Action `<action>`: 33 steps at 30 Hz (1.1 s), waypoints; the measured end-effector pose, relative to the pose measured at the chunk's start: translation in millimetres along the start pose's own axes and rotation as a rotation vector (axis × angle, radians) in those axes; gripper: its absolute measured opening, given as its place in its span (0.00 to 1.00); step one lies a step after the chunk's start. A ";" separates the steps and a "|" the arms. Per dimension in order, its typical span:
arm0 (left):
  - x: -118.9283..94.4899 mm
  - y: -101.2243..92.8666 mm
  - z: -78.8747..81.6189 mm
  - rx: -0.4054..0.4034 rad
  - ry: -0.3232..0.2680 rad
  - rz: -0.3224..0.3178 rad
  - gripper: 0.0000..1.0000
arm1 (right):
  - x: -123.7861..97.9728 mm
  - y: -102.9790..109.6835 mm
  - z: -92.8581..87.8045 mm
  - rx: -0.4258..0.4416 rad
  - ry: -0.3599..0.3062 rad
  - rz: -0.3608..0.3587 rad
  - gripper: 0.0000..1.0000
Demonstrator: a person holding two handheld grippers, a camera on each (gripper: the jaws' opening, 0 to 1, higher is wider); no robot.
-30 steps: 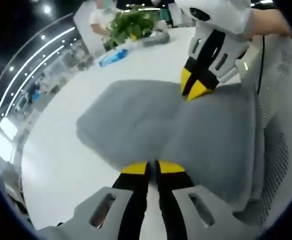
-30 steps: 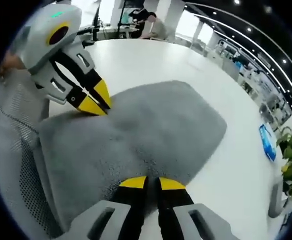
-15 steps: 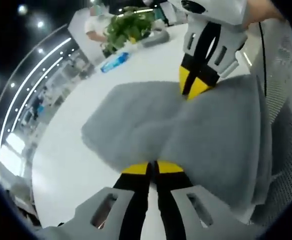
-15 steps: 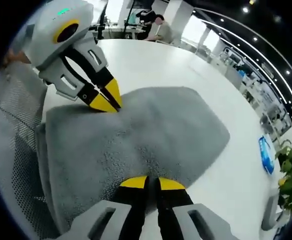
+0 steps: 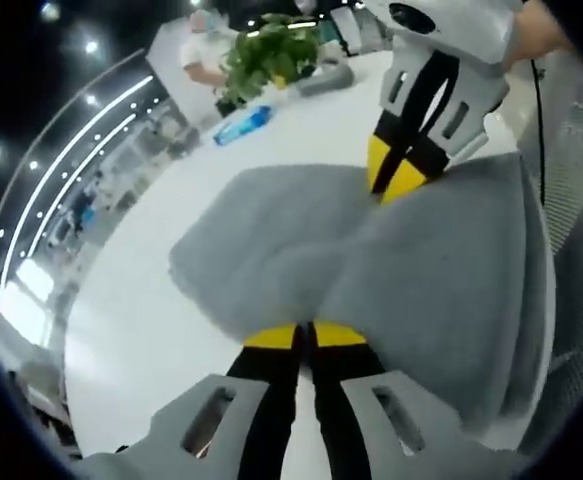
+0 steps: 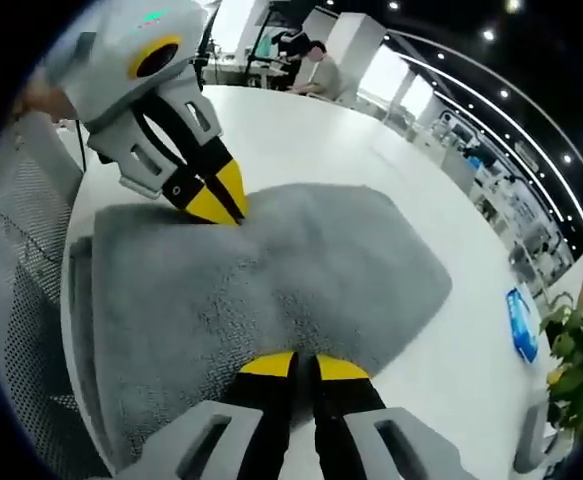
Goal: Open the folded towel by lifting each exposed corner and separating the folded layers until the towel lies flat within the target outline without major curled edges
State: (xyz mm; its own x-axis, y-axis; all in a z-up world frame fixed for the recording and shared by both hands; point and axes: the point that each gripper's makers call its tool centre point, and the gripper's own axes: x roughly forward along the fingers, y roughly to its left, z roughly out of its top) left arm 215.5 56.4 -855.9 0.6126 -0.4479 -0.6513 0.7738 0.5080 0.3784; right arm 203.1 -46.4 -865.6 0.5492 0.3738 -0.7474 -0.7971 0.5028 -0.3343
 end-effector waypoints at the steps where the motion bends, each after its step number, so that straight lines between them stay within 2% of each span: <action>1: 0.4 0.0 0.0 0.001 0.001 0.001 0.03 | 0.5 -0.7 0.6 -0.005 -0.005 -0.004 0.03; 9: 1.4 2.4 -0.1 -0.021 -0.003 0.018 0.03 | 3.6 -5.7 3.9 0.014 -0.026 -0.018 0.03; 12: 1.0 3.4 -0.6 -0.065 -0.014 0.024 0.03 | 3.9 -6.9 4.3 0.048 -0.038 -0.024 0.03; 14: 0.6 4.5 -1.6 -0.154 -0.034 0.025 0.03 | 3.4 -7.7 4.6 0.117 -0.060 -0.022 0.03; 16: 0.4 5.2 -1.6 -0.187 -0.050 0.022 0.04 | 2.9 -8.3 4.4 0.139 -0.067 -0.017 0.03; 17: -0.6 6.7 -2.7 -0.267 -0.078 0.013 0.04 | 2.5 -9.4 3.9 0.139 -0.069 -0.016 0.03; 18: -0.9 7.7 -3.8 -0.302 -0.096 0.008 0.05 | 2.5 -9.2 4.0 0.141 -0.069 -0.015 0.03; 19: -1.7 9.8 -5.8 -0.414 -0.147 0.004 0.05 | 2.6 -8.3 4.2 0.142 -0.069 -0.015 0.03; 21: -2.7 10.8 -7.5 -0.484 -0.152 0.001 0.06 | 2.7 -7.6 4.2 0.136 -0.068 -0.019 0.03; 22: -5.4 12.4 -11.0 -0.624 -0.126 -0.036 0.07 | 2.4 -6.3 4.3 0.120 -0.071 -0.028 0.03; 24: -7.7 13.5 -8.4 -0.667 -0.121 -0.056 0.09 | 2.3 -6.5 4.2 0.116 -0.075 -0.032 0.03; 26: -9.7 15.1 -10.6 -0.677 -0.111 -0.054 0.14 | 2.2 -6.8 4.1 0.116 -0.077 -0.034 0.03; 29: -23.9 23.3 -20.2 -0.714 -0.075 0.006 0.20 | 2.1 -6.9 5.0 0.108 -0.080 -0.040 0.03; 33: -30.7 20.8 -28.5 -0.757 -0.049 0.005 0.20 | 2.5 -6.5 5.2 0.101 -0.078 -0.046 0.03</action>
State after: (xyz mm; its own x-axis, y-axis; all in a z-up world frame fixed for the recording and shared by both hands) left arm 208.2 101.7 -846.9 0.6361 -0.4675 -0.6138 0.4599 0.8685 -0.1849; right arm 211.0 -44.7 -862.3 0.6053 0.4066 -0.6843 -0.7438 0.5950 -0.3044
